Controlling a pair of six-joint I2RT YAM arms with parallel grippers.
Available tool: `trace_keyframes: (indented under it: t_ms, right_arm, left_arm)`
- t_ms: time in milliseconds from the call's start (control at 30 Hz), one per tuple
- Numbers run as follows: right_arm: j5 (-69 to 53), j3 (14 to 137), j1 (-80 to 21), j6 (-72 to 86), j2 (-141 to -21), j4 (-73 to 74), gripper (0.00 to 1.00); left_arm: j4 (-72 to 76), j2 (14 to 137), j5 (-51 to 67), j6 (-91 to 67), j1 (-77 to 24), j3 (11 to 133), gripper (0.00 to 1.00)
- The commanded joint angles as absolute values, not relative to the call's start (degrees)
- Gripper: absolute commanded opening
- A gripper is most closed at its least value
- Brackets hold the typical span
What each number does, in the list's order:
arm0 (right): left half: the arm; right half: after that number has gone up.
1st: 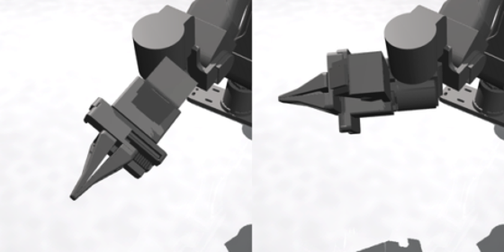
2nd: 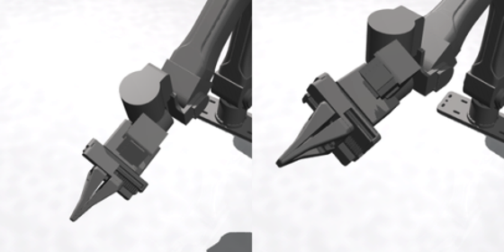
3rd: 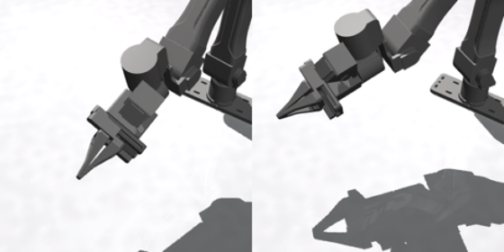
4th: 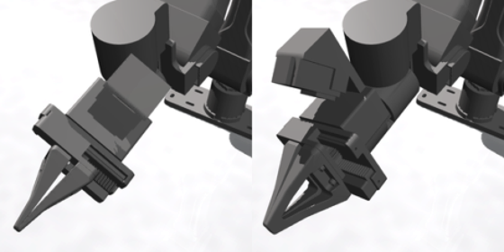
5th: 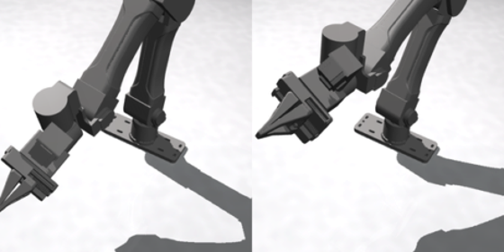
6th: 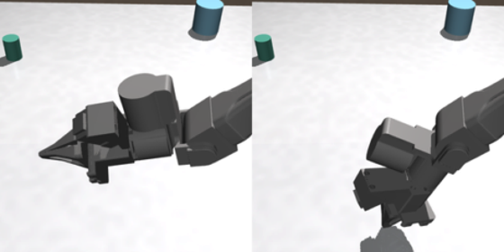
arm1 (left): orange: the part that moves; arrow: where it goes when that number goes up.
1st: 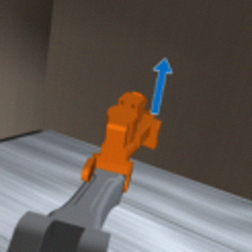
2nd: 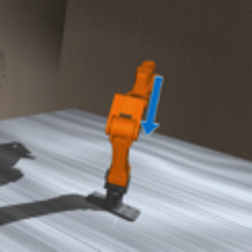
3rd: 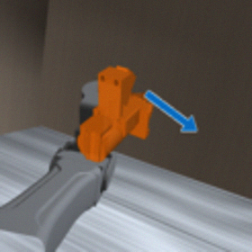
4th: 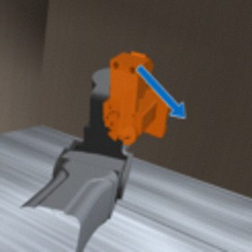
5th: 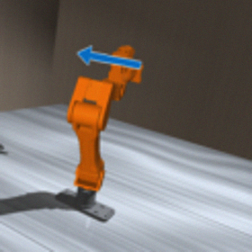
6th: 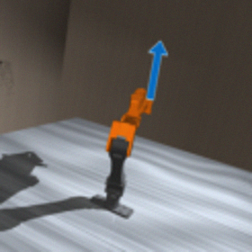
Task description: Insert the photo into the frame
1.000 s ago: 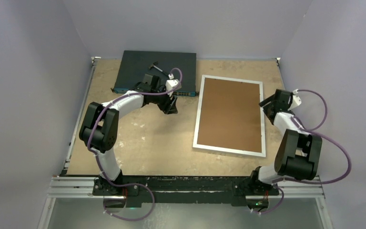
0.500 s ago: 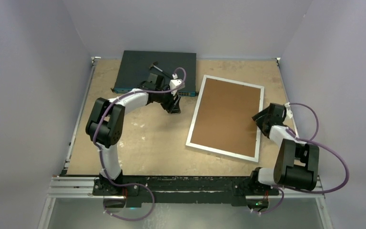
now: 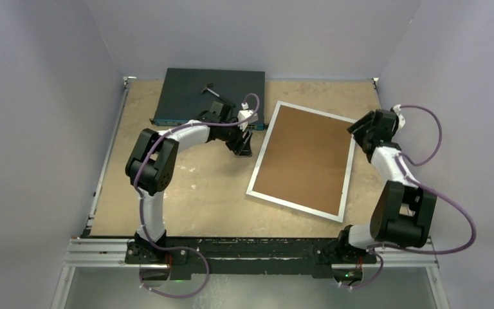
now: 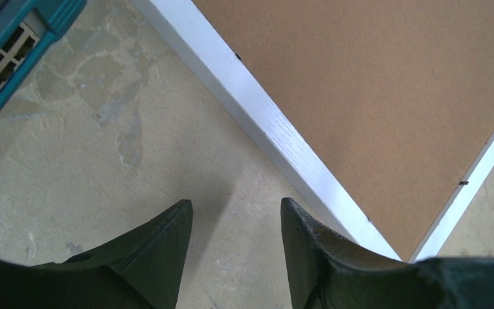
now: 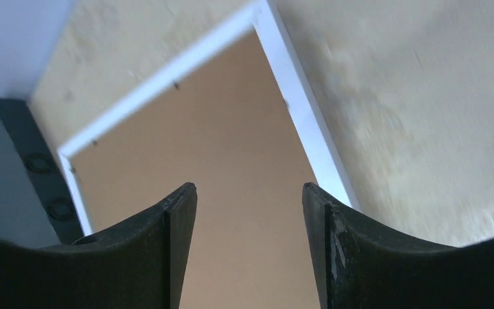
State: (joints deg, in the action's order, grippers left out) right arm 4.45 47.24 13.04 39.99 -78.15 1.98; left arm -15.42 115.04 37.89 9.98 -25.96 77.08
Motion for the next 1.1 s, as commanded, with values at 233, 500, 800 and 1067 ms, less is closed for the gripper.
trace_keyframes:
  t_ms: [233, 500, 800, 1067]
  right_arm:
    - [-6.39, 56.64, 17.29, 35.84, -95.37, -6.69, 0.50]
    - [-5.35, 57.98, 17.84, 37.15, -97.20, -8.10, 0.39]
    - [-5.33, 58.99, 17.93, 37.44, -100.01, -8.38, 0.37]
    - [-4.01, 58.91, 17.99, 37.05, -101.15, -7.68, 0.37]
  left_arm:
    - [-10.74, 118.55, 38.02, 6.71, -27.15, 79.99, 0.47]
    - [-10.10, 120.78, 37.88, 6.88, -27.57, 80.68, 0.39]
    - [-9.97, 122.16, 37.62, 7.59, -27.77, 80.47, 0.34]
    - [-10.17, 122.76, 37.54, 8.06, -28.20, 80.58, 0.34]
